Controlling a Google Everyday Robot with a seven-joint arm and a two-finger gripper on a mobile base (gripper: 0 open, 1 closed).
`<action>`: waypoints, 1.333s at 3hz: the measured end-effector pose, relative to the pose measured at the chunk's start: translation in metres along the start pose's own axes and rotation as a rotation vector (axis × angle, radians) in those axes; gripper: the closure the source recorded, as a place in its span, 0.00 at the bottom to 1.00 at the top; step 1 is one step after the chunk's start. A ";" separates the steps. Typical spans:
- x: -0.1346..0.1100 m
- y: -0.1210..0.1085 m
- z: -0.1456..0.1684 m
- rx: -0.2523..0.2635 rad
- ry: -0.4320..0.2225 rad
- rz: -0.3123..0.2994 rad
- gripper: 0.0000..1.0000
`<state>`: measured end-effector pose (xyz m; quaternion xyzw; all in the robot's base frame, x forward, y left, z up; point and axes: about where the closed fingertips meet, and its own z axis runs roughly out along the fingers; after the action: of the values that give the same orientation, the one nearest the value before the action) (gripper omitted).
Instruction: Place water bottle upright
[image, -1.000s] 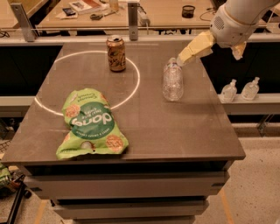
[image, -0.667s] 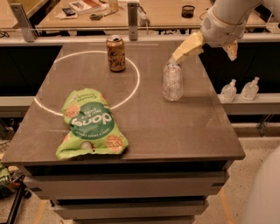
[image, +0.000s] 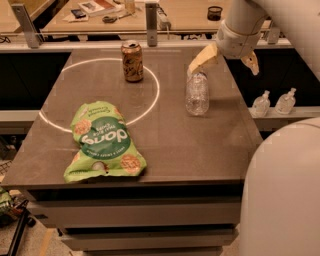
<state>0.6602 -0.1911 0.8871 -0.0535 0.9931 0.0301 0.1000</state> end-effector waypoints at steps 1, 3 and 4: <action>-0.008 0.018 0.015 -0.039 0.013 -0.016 0.00; -0.026 0.041 0.041 -0.053 0.032 -0.030 0.00; -0.036 0.040 0.046 -0.038 0.022 0.020 0.00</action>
Offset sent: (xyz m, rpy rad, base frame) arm 0.0222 0.0601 -0.0322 0.0616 0.0641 0.0811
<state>0.6992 -0.1444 0.8516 -0.0458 0.9938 0.0494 0.0880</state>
